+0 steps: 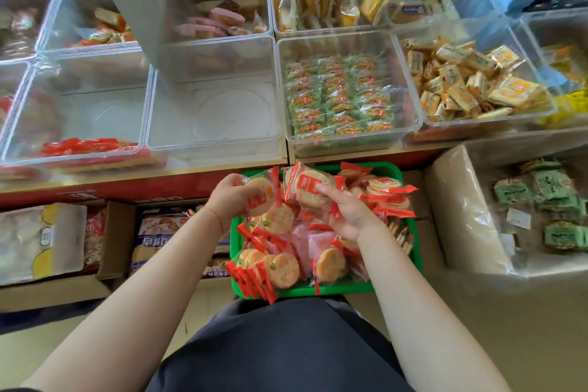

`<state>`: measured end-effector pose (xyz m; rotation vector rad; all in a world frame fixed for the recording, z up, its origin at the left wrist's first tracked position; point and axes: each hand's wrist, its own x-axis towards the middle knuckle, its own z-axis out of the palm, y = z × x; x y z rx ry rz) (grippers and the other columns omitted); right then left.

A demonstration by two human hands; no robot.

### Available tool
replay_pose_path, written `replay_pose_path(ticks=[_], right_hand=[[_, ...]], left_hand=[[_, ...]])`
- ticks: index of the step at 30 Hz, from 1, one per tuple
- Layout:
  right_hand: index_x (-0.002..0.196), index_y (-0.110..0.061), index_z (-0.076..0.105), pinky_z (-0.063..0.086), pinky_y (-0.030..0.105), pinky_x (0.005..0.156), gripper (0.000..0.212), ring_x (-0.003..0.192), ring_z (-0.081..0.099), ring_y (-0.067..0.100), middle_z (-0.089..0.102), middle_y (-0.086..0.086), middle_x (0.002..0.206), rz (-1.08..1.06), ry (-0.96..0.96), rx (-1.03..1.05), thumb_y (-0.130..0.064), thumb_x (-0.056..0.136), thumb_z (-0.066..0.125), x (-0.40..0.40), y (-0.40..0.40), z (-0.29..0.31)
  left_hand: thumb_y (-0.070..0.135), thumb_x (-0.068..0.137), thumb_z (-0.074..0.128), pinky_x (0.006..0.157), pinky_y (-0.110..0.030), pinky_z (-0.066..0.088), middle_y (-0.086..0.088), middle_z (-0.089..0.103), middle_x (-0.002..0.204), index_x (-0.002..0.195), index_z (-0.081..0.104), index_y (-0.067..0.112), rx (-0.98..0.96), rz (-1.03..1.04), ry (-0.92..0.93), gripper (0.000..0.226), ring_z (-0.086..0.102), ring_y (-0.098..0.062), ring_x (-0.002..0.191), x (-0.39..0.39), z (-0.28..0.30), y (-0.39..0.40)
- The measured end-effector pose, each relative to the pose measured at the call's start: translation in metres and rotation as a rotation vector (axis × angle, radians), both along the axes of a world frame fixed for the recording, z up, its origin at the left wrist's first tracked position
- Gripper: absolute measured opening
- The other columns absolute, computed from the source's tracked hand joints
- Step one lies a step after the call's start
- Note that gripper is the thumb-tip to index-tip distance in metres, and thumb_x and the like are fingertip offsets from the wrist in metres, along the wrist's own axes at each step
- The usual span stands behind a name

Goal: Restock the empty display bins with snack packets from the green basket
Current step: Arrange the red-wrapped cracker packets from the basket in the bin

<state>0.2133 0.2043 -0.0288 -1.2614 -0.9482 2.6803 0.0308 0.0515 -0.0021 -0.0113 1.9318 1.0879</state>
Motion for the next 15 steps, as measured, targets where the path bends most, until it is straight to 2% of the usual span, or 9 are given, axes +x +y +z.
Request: replay_pose_path(ticks=[3,6,10,12,15], right_hand=[[0.123,-0.009,0.064,0.050,0.047,0.098,0.041,0.108,0.066,0.029,0.069,0.017,0.119,0.054,0.041,0.016,-0.026,0.087,0.071,0.000,-0.003,0.002],[0.124,-0.008,0.065,0.042,0.054,0.102,0.034,0.113,0.064,0.034,0.069,0.017,0.119,0.111,0.099,0.025,-0.020,0.092,0.067,-0.004,-0.010,0.005],[0.114,-0.006,0.068,0.051,0.050,0.097,0.025,0.109,0.065,0.034,0.071,0.018,0.112,-0.059,0.061,0.073,-0.017,0.091,0.068,-0.019,-0.021,0.008],[0.111,-0.006,0.068,0.053,0.048,0.095,0.023,0.108,0.066,0.033,0.070,0.020,0.114,-0.154,0.025,0.105,-0.017,0.091,0.069,-0.026,-0.026,0.009],[0.112,-0.005,0.068,0.054,0.044,0.093,0.023,0.108,0.067,0.031,0.071,0.018,0.113,-0.207,0.002,0.137,-0.015,0.091,0.069,-0.041,-0.037,0.010]], left_hand=[[0.008,0.083,0.074,0.088,-0.041,0.052,-0.014,0.066,0.102,0.109,0.058,0.004,0.095,-0.034,-0.154,0.031,0.065,-0.024,0.091,0.008,0.009,0.004],[0.012,0.088,0.069,0.093,-0.041,0.047,-0.012,0.064,0.091,0.098,0.056,0.006,0.183,-0.045,-0.274,0.017,0.060,-0.023,0.085,0.011,0.014,0.006],[0.019,0.091,0.067,0.094,-0.040,0.050,-0.010,0.069,0.089,0.097,0.059,0.006,0.174,-0.135,-0.277,0.016,0.064,-0.021,0.083,-0.001,0.013,-0.002],[0.016,0.088,0.070,0.093,-0.041,0.051,-0.012,0.069,0.093,0.097,0.058,0.006,0.154,-0.258,-0.277,0.017,0.065,-0.021,0.084,-0.011,0.012,-0.011],[0.004,0.087,0.069,0.096,-0.045,0.052,-0.014,0.069,0.103,0.106,0.060,0.005,0.100,-0.468,-0.269,0.022,0.068,-0.029,0.096,-0.025,0.010,-0.031]])
